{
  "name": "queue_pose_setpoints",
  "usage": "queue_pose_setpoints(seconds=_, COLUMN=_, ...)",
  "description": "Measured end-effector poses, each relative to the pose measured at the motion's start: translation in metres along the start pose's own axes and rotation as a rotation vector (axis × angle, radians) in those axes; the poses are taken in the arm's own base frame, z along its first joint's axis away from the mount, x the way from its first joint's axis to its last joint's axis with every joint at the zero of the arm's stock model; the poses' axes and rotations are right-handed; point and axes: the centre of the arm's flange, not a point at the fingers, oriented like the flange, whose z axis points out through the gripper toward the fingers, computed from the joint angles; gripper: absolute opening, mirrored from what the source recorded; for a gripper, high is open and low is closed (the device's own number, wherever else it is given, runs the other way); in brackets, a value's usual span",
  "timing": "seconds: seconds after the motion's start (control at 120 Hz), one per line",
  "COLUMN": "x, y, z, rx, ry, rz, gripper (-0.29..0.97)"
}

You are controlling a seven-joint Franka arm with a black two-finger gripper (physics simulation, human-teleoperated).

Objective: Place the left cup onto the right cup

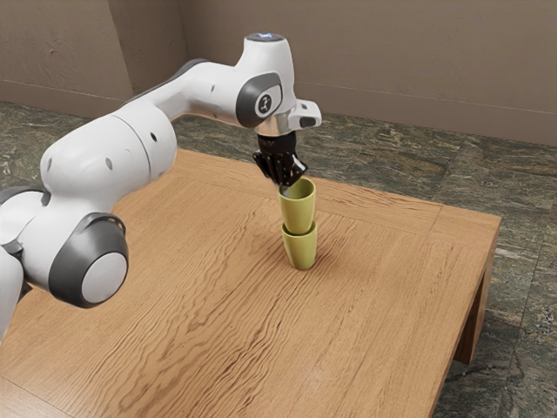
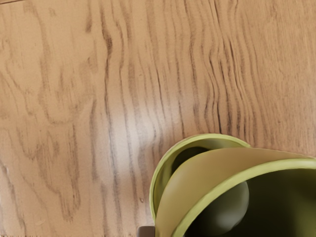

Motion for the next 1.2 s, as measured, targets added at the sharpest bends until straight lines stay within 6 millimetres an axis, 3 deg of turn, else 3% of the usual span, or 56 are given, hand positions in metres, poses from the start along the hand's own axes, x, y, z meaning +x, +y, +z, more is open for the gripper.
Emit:
queue_pose_setpoints(seconds=0.833, x=0.001, y=0.001, z=0.010, rx=-0.001, ry=-0.003, rz=0.001, gripper=-0.09)
queue_pose_setpoints(seconds=1.0, x=0.002, y=0.002, z=0.013, rx=-0.003, ry=-0.001, rz=0.002, gripper=-0.01)
queue_pose_setpoints(seconds=1.2, x=0.003, y=0.003, z=0.012, rx=-0.003, ry=0.007, rz=0.002, gripper=0.27)
